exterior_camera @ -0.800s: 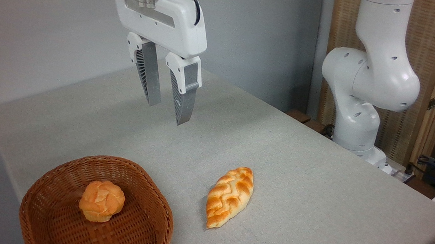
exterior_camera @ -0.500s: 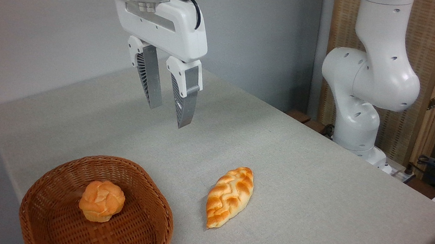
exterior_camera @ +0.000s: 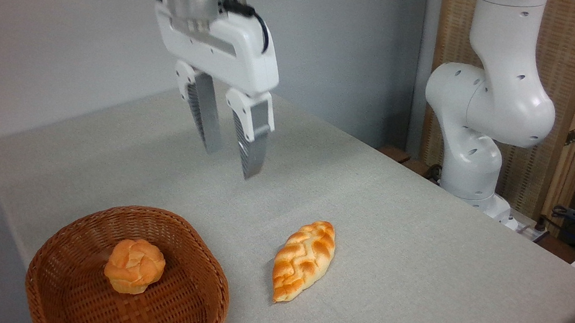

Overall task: Put bread into the basket
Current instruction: 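Move the open gripper down over the braided bread roll, then close the gripper on the braided bread roll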

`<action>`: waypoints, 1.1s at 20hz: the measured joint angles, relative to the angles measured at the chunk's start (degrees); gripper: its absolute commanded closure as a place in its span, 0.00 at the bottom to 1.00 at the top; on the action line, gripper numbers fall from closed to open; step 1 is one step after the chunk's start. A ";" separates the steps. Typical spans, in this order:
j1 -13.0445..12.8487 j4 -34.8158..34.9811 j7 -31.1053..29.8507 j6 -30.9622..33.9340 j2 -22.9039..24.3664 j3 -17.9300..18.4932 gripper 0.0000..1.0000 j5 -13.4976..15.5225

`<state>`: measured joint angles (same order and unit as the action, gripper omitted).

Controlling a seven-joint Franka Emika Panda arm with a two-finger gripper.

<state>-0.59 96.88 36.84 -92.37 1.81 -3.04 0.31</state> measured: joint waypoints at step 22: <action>-0.38 27.11 -9.60 -11.63 3.33 6.41 0.00 -1.27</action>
<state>-0.97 123.99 27.24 -104.00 5.14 3.38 -0.96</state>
